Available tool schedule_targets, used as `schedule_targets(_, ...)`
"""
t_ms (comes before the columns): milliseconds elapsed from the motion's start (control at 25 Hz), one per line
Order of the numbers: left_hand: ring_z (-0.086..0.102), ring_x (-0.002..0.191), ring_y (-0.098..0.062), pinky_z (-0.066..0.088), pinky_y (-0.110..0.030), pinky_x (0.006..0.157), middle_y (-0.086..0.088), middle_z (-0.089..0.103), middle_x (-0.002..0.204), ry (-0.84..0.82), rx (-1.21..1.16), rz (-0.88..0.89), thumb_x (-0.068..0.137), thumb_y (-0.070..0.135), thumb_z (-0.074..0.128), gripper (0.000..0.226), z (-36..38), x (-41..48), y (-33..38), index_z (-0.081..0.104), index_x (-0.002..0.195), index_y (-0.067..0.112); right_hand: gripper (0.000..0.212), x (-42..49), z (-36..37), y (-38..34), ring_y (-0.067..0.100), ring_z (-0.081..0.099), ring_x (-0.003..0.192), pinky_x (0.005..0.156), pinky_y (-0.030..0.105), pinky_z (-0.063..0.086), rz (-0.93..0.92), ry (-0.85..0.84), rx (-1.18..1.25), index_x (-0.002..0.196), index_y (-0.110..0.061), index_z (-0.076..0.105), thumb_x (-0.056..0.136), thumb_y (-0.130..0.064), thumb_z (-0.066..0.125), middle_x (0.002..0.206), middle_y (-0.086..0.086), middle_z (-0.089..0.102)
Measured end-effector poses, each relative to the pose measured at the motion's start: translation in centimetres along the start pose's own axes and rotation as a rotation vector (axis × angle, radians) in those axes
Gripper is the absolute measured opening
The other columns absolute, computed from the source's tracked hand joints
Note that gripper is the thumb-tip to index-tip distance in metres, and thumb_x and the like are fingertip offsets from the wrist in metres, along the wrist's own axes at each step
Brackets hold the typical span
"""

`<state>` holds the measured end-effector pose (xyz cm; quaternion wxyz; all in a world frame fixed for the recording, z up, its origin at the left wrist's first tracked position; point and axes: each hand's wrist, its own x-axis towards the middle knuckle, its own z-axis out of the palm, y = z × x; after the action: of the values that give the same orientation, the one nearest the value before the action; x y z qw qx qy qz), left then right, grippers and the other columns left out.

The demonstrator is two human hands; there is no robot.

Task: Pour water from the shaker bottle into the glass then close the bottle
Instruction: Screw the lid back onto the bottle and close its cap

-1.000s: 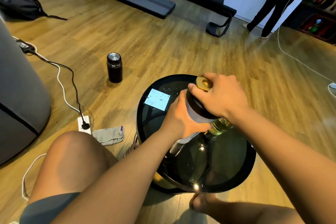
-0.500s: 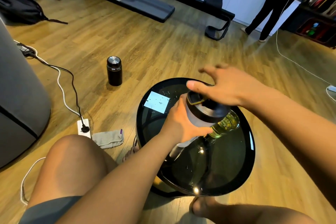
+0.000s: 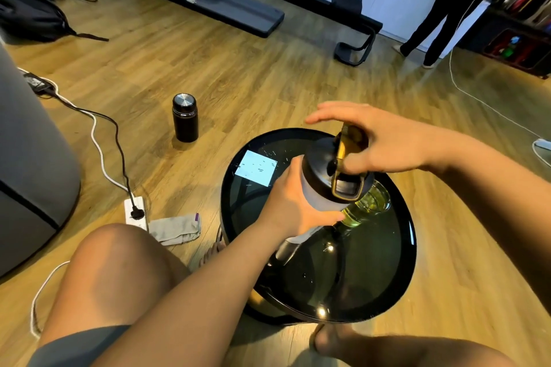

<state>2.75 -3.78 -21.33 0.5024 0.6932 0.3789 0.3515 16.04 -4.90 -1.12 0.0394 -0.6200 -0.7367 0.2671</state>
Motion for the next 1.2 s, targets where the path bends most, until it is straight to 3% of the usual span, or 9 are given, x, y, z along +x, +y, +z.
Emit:
schedule_targets(80, 0.057, 0.118, -0.008, 0.046, -0.021, 0.093, 0.017, 0.056, 0.125, -0.011, 0.021, -0.028, 0.045, 0.064, 0.087, 0.106, 0.0, 0.1, 0.1, 0.035, 0.134, 0.037, 0.087, 0.9, 1.1, 0.3, 0.025, 0.034, 0.142, 0.110, 0.043, 0.038, 0.178, 0.077, -0.156, 0.147, -0.050, 0.027, 0.071, -0.076, 0.061, 0.159, 0.001, 0.029)
schedule_targets(160, 0.054, 0.122, -0.008, 0.044, -0.020, 0.096, 0.018, 0.054, 0.128, -0.036, 0.043, -0.048, 0.045, 0.068, 0.085, 0.110, 0.0, 0.1, 0.1, 0.032, 0.136, 0.036, 0.105, 1.8, 2.7, 0.2, 0.037, 0.041, 0.135, 0.100, 0.047, 0.041, 0.402, 0.062, -0.313, 0.152, -0.040, 0.019, 0.065, -0.090, 0.050, 0.153, 0.017, 0.034)
schedule_targets(320, 0.054, 0.115, -0.011, 0.045, -0.029, 0.094, 0.012, 0.053, 0.126, -0.014, 0.066, -0.020, 0.042, 0.071, 0.082, 0.108, -0.2, 0.1, 0.5, 0.029, 0.131, 0.040, 0.109, 1.1, 2.4, -0.8, 0.018, 0.052, 0.097, 0.071, 0.030, 0.048, 0.093, -0.099, -0.352, 0.147, -0.045, 0.022, 0.058, -0.039, 0.084, 0.126, 0.002, 0.043)
schedule_targets(400, 0.058, 0.113, -0.013, 0.050, -0.034, 0.094, 0.011, 0.057, 0.125, 0.002, 0.037, -0.006, 0.042, 0.069, 0.084, 0.107, -0.3, 0.0, 0.6, 0.034, 0.130, 0.035, 0.119, -0.3, 1.5, -0.8, 0.013, 0.047, 0.096, 0.070, 0.024, 0.045, -0.062, -0.122, -0.456, 0.144, -0.052, 0.017, 0.049, -0.029, 0.084, 0.124, -0.005, 0.038)
schedule_targets(520, 0.060, 0.115, -0.014, 0.055, -0.041, 0.095, 0.009, 0.058, 0.127, 0.002, 0.015, -0.002, 0.045, 0.062, 0.088, 0.108, -0.3, -0.3, 0.6, 0.038, 0.135, 0.032, 0.120, -1.1, -0.8, -0.3, 0.015, 0.052, 0.105, 0.080, 0.026, 0.046, -0.119, 0.046, -0.338, 0.144, -0.055, 0.015, 0.048, -0.032, 0.083, 0.131, -0.006, 0.041)
schedule_targets(640, 0.058, 0.117, -0.009, 0.055, -0.038, 0.095, 0.012, 0.056, 0.130, -0.017, 0.043, 0.020, 0.045, 0.061, 0.091, 0.112, -1.1, 0.2, 1.1, 0.038, 0.140, 0.032, 0.116, -1.4, -2.4, 1.2, 0.015, 0.066, 0.089, 0.071, 0.017, 0.048, -0.002, 0.123, -0.056, 0.147, -0.053, 0.013, 0.060, -0.031, 0.087, 0.124, -0.003, 0.052)
schedule_targets(760, 0.059, 0.122, -0.016, 0.053, -0.039, 0.096, 0.010, 0.057, 0.135, -0.007, 0.112, 0.023, 0.044, 0.056, 0.093, 0.121, -3.0, 1.0, 1.1, 0.036, 0.147, 0.027, 0.106, -0.4, 0.3, 1.8, 0.014, 0.053, 0.106, 0.079, 0.012, 0.039, 0.007, 0.123, -0.059, 0.150, -0.045, 0.016, 0.069, -0.041, 0.085, 0.131, -0.004, 0.048)
schedule_targets(960, 0.047, 0.134, -0.005, 0.042, -0.020, 0.101, 0.013, 0.044, 0.153, -0.005, 0.015, -0.007, 0.039, 0.058, 0.093, 0.144, -4.7, 0.2, 1.1, 0.012, 0.156, 0.042, 0.095, 2.2, 4.1, 1.3, 0.018, 0.054, 0.116, 0.092, 0.030, 0.042, -0.063, 0.219, 0.003, 0.153, -0.042, 0.017, 0.077, -0.050, 0.075, 0.138, 0.001, 0.052)
schedule_targets(1200, 0.058, 0.118, 0.001, 0.052, -0.026, 0.097, 0.015, 0.060, 0.130, 0.103, -0.008, -0.003, 0.046, 0.048, 0.100, 0.116, -3.9, 0.7, 1.1, 0.042, 0.144, 0.026, 0.099, 2.8, 3.7, 1.5, 0.017, 0.042, 0.133, 0.102, 0.023, 0.032, -0.122, 0.131, -0.158, 0.155, -0.037, 0.019, 0.074, -0.050, 0.073, 0.150, 0.002, 0.043)
